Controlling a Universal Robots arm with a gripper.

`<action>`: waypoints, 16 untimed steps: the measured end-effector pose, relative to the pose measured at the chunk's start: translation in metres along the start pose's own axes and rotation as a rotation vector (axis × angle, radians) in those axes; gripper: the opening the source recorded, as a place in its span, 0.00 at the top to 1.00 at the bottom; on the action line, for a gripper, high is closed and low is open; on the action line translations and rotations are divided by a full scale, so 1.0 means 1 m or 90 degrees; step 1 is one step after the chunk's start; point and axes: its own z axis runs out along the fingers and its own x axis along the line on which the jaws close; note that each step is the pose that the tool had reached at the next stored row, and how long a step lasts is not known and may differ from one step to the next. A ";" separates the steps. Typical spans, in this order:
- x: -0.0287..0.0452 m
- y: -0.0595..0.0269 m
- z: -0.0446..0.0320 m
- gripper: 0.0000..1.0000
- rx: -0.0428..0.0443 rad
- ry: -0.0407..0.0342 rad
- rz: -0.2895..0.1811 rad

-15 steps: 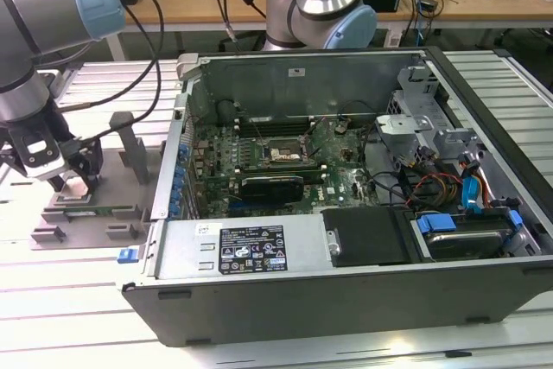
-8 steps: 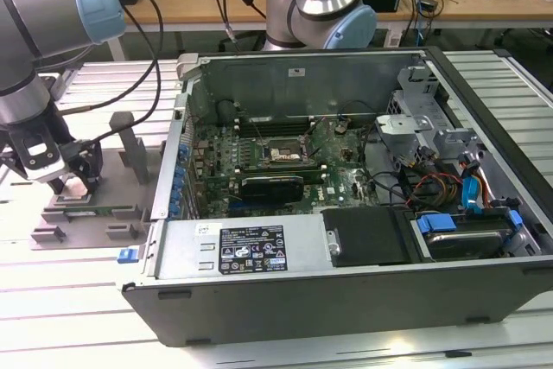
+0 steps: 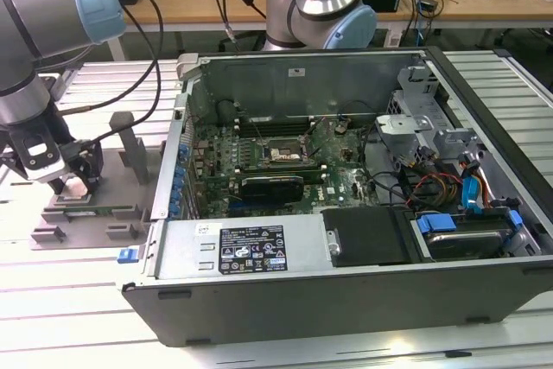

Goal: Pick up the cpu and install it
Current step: 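Pick up the cpu and move it towards the insertion slot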

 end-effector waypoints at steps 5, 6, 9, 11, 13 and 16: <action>0.0008 0.0000 0.0000 0.40 0.0000 -0.0002 0.000; 0.0008 0.0000 0.0000 0.40 0.0000 -0.0001 0.000; 0.0009 0.0000 -0.0011 0.40 0.0000 -0.0002 0.000; 0.0008 0.0001 -0.0013 0.40 0.0000 -0.0002 0.000; 0.0008 0.0001 -0.0013 0.40 -0.0001 -0.0002 0.000; 0.0009 0.0000 -0.0016 0.46 0.0001 -0.0001 0.000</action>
